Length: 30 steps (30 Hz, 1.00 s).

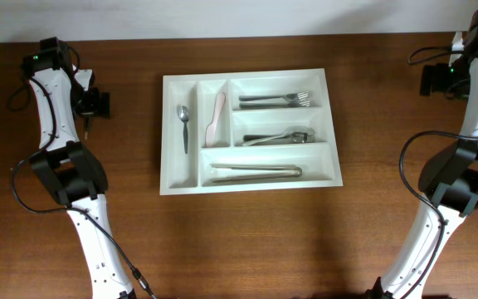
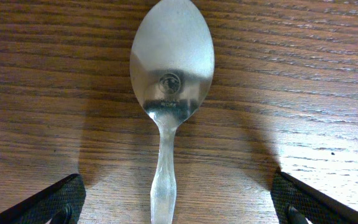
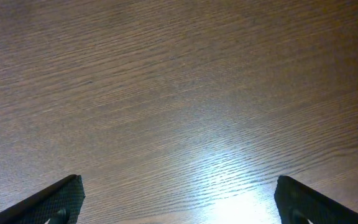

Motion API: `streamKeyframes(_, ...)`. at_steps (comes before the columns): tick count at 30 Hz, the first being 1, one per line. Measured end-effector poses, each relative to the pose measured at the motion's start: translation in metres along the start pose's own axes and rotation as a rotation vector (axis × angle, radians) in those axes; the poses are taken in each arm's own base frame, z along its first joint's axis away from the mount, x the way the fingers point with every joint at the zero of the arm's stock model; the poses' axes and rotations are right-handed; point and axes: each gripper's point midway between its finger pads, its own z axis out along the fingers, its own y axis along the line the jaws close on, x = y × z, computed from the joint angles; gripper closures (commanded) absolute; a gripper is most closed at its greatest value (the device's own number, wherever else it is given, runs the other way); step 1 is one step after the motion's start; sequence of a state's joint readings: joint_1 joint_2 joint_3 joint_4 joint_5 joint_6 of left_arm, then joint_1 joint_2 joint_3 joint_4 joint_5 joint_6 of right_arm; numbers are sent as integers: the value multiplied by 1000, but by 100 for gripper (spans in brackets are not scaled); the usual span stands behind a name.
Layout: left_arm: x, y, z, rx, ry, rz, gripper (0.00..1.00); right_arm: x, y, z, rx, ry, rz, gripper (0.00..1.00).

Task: Pack container
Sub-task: 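Lower the left gripper and close it on the second spoon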

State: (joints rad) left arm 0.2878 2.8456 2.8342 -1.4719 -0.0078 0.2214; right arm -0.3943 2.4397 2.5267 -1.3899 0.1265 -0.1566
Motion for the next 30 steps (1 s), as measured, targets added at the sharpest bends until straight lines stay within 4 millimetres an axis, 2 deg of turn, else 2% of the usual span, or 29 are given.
streamKeyframes(2, -1, 0, 0, -1, -3, 0, 6, 0, 0, 0, 0, 0, 0, 1)
streamKeyframes(8, -6, 1, 0, -4, -26, 8, 44, 0, 0, 0, 0, 0, 0, 1)
streamKeyframes(13, -6, 1, 0, -5, -26, 10, 65, 0, 0, 0, 0, 0, 0, 1)
streamKeyframes(18, -6, 1, 0, -5, -25, 10, 73, 0, 0, 0, 0, 0, 0, 1)
streamKeyframes(24, -6, 1, 1, -4, -24, 2, 91, 0, 0, 0, 0, 0, -1, 1)
streamKeyframes(30, -6, 1, 1, -5, -24, 2, 98, 0, 0, 0, 0, 0, 0, 1)
